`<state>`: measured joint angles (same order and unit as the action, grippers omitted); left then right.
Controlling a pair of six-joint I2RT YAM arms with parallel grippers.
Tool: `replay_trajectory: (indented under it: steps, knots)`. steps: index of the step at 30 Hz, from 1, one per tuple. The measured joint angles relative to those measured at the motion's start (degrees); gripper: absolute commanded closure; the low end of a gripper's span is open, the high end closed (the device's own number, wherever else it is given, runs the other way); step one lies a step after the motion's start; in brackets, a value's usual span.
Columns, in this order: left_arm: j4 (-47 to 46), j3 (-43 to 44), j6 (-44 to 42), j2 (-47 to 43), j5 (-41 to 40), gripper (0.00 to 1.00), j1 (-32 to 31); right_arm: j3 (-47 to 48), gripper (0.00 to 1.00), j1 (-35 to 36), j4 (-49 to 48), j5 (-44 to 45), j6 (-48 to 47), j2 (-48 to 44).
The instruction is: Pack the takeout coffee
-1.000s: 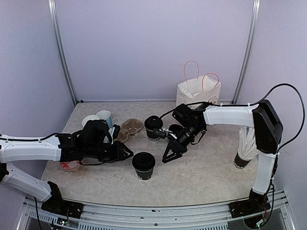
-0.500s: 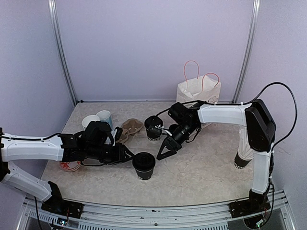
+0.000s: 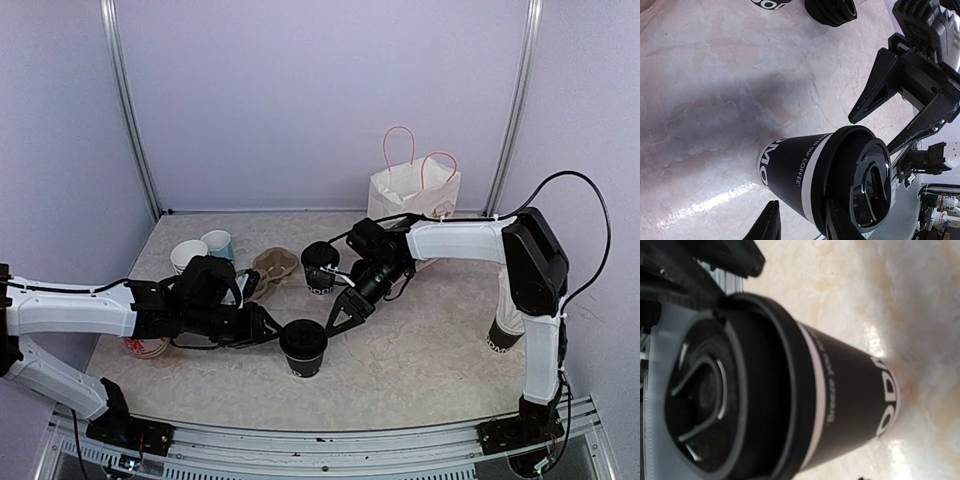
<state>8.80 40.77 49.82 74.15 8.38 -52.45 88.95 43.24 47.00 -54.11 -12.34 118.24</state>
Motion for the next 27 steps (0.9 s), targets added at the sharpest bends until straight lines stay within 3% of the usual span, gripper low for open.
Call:
replay_trajectory:
  steps: [13,20,27]
  knots:
    - [1.57,2.40,-3.04,4.00,-4.42,0.74,-1.64,0.50,0.55,0.04,1.36,-0.68,1.60,0.72]
    - [-3.96,1.31,-4.04,6.88,-7.63,0.75,-1.66,0.44,0.56,0.28,2.23,-0.35,2.51,0.92]
    - [-2.16,4.22,-5.33,7.80,-12.22,0.69,-3.50,0.46,0.56,0.39,2.47,-0.70,2.43,0.96]
